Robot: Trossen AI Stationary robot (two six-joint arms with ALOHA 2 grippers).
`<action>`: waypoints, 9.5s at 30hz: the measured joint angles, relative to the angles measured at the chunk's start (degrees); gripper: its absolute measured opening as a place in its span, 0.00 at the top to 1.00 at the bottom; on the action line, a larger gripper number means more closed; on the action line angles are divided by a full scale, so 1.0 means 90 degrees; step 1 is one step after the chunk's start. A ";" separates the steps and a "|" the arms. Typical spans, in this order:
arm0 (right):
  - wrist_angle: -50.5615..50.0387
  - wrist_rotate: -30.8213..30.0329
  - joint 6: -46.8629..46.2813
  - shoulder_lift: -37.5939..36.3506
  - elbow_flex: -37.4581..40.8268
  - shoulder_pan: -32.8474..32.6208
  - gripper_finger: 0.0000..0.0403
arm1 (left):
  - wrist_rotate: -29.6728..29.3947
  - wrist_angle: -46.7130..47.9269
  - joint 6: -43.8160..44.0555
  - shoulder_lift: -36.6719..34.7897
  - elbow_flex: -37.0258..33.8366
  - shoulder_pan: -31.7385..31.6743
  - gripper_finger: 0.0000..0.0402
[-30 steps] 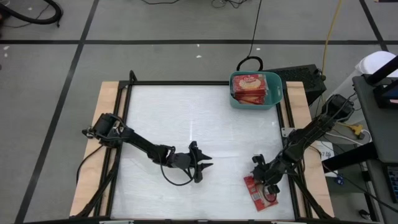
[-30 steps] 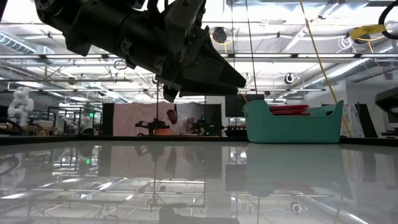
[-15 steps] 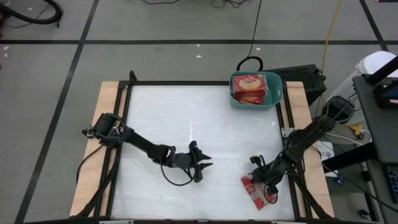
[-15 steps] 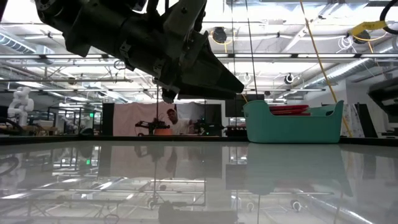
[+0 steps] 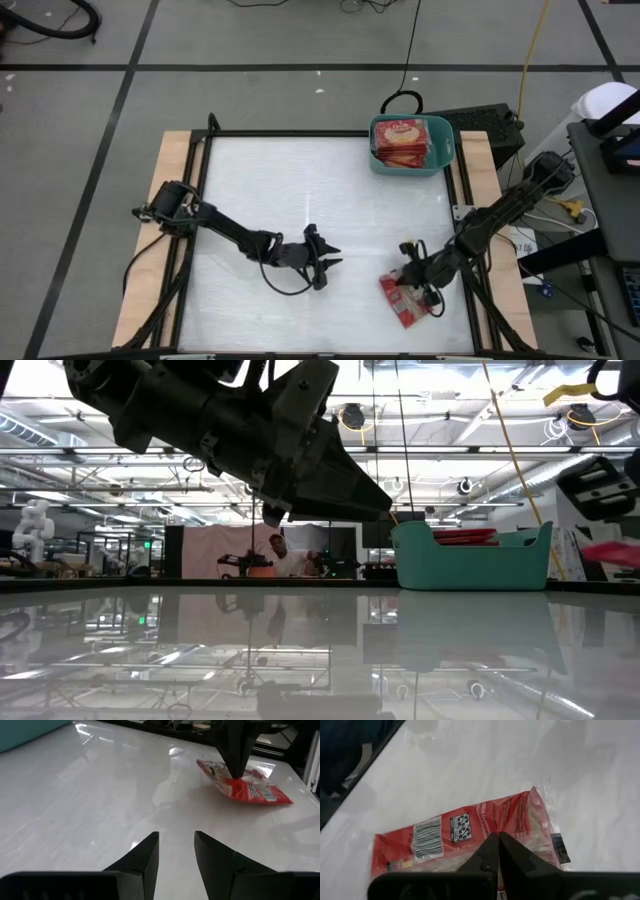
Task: Sort popcorn bags into baskets
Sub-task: Put the red popcorn bag into the green bin
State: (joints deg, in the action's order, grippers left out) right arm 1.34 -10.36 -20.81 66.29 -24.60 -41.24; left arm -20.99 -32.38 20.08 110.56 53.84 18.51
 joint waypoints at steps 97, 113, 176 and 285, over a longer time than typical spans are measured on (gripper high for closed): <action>0.1202 -0.0156 0.0861 -0.0756 -0.0017 0.0885 1.00 | 0.1288 0.0208 -1.1837 0.0894 0.2064 -0.0089 0.72; 0.1434 -0.0388 0.0345 -0.0761 -0.0019 0.1089 0.94 | 0.1656 0.0375 -1.1333 0.0894 0.2098 -0.0137 0.99; -0.1459 -0.1631 0.0310 0.1431 -0.0799 -0.1442 0.43 | 0.1721 0.1457 -0.4861 0.2186 0.2793 -0.0797 0.85; 0.1974 -0.5012 0.0605 -0.0369 0.0029 -0.0044 0.48 | 0.0682 0.6584 0.0870 -0.0320 0.2778 -0.0663 0.96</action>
State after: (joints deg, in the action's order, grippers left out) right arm 19.11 -55.47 -15.37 62.97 -24.34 -41.64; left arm -14.86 26.88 27.91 107.68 78.85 12.55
